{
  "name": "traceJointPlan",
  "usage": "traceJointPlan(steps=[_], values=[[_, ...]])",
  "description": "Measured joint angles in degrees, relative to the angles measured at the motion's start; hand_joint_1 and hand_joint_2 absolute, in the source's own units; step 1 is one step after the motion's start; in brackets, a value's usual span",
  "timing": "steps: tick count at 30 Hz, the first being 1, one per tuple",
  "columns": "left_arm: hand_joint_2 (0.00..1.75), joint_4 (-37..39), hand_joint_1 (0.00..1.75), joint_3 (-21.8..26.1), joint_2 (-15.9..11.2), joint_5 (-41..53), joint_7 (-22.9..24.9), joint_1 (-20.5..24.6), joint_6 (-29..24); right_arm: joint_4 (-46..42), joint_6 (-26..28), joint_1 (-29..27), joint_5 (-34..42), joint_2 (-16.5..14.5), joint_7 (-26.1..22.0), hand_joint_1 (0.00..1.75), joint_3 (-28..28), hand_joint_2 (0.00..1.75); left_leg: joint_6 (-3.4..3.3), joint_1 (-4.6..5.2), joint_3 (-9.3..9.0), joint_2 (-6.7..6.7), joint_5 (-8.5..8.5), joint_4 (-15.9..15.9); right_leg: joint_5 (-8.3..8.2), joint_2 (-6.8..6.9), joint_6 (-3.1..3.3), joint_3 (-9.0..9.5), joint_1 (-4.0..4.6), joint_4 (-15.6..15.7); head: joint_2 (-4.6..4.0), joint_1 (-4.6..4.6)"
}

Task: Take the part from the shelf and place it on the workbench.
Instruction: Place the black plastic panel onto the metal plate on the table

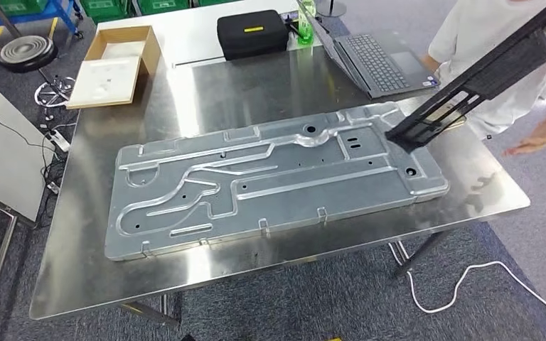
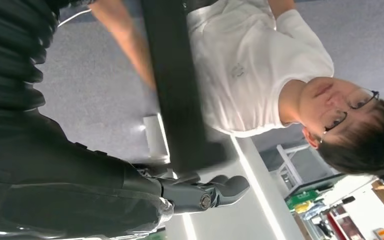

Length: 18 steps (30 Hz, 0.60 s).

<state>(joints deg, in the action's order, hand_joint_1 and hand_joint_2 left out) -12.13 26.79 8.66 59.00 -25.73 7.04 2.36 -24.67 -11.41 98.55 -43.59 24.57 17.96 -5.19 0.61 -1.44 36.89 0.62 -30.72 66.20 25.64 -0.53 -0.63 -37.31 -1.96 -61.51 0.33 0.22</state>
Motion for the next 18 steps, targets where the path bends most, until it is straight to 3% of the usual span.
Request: traceJointPlan(steps=[2,3,4,5,6,8,9,10,12,14,15,17,18], values=[[0.0,0.0,0.0,0.0,0.0,0.0,0.0,0.0,0.0,0.4,0.0,0.2,-0.1,0.0,0.0,0.0,0.0,1.75,-0.98,0.55,3.97,-0.03,-3.21,7.9,0.07,-0.24,0.39,0.08,0.77,0.1,0.0,0.01],[0.0,0.0,0.0,0.0,0.0,0.0,0.0,0.0,0.0,0.7,0.0,0.2,-0.1,0.0,0.0,0.0,0.0,1.75,-1.69,1.08,5.28,-0.09,-3.51,10.2,0.16,-0.43,0.63,0.18,1.2,0.1,0.0,0.01],[0.0,0.0,0.0,0.0,0.0,0.0,0.0,0.0,0.0,0.8,0.0,0.2,-0.1,0.0,0.0,0.0,0.0,1.75,-2.53,1.79,5.63,-0.18,-2.67,10.4,0.29,-0.64,0.91,0.38,1.6,0.1,0.0,0.01],[0.0,0.0,0.0,0.1,0.0,0.0,0.0,-0.1,0.0,1.0,0.0,0.2,0.0,0.0,0.0,0.0,0.0,1.75,-3.52,2.7,4.92,-0.31,-0.72,8.5,0.46,-0.81,1.21,0.7,1.96,0.1,0.0,0.01],[0.0,0.0,0.0,0.1,0.0,0.0,0.0,-0.1,0.0,1.1,0.0,0.2,0.0,0.0,0.0,0.0,0.0,1.75,-4.73,3.78,3.31,-0.52,2.01,4.7,0.67,-0.93,1.51,1.14,2.22,0.1,0.0,0.01],[0.0,0.0,0.0,0.1,-0.4,0.0,0.0,0.0,0.0,1.5,0.0,0.2,0.0,0.1,0.0,0.0,0.0,1.75,-7.3,5.36,0.03,-0.88,5.85,-2.4,0.97,-1.01,1.87,1.86,2.39,0.3,0.0,0.04],[0.0,0.0,0.0,0.2,-0.5,0.0,0.0,0.1,0.0,1.7,0.0,0.2,0.0,0.2,0.0,0.0,0.0,1.75,-8.23,5.77,-0.98,-0.97,6.6,-4.7,0.94,-1.05,1.79,2.0,2.28,0.5,0.0,0.04],[0.0,0.0,0.0,0.2,-0.6,0.0,0.0,0.1,0.0,1.9,0.0,0.2,0.1,0.3,0.0,0.0,0.0,1.75,-8.76,5.86,-1.5,-0.96,6.53,-5.7,0.8,-1.12,1.61,1.99,2.09,0.8,0.0,0.02],[0.0,0.0,0.0,0.2,-0.6,0.0,0.0,0.1,0.0,2.0,0.0,0.1,0.1,0.5,0.0,0.0,0.0,1.75,-8.94,5.63,-2.74,-0.76,6.86,-8.4,0.37,-1.23,1.2,2.08,1.92,1.6,0.0,-0.04],[0.0,0.0,0.0,0.2,-0.5,0.0,0.0,0.1,0.0,1.9,0.1,0.5,0.1,0.6,0.0,0.0,0.0,1.75,-8.58,5.02,-4.44,-0.48,7.8,-11.7,1.2,-0.92,0.84,1.72,2.08,0.8,0.0,-0.02],[0.0,0.0,0.0,0.2,-0.4,0.0,0.0,0.1,0.0,1.9,0.1,0.8,0.1,0.7,0.0,0.0,0.0,1.31,-8.18,4.61,-5.08,-0.33,8.24,-12.7,2.42,-0.69,0.51,0.75,2.04,-1.4,0.0,0.0],[0.0,0.0,0.0,0.2,-0.2,0.1,0.0,0.3,0.0,2.1,0.4,0.8,0.1,0.9,0.1,0.0,0.0,1.31,-7.44,4.01,-5.4,-0.18,8.26,-13.1,5.09,-0.38,-0.6,-2.47,1.4,-7.7,0.0,0.02],[0.0,0.0,0.0,0.2,-0.2,0.2,0.1,0.3,0.0,2.3,0.7,0.4,0.1,1.2,0.1,0.0,0.0,1.31,-6.93,3.59,-5.43,-0.13,8.03,-12.8,5.59,-0.24,-1.26,-3.86,0.86,-10.2,0.0,0.02]])
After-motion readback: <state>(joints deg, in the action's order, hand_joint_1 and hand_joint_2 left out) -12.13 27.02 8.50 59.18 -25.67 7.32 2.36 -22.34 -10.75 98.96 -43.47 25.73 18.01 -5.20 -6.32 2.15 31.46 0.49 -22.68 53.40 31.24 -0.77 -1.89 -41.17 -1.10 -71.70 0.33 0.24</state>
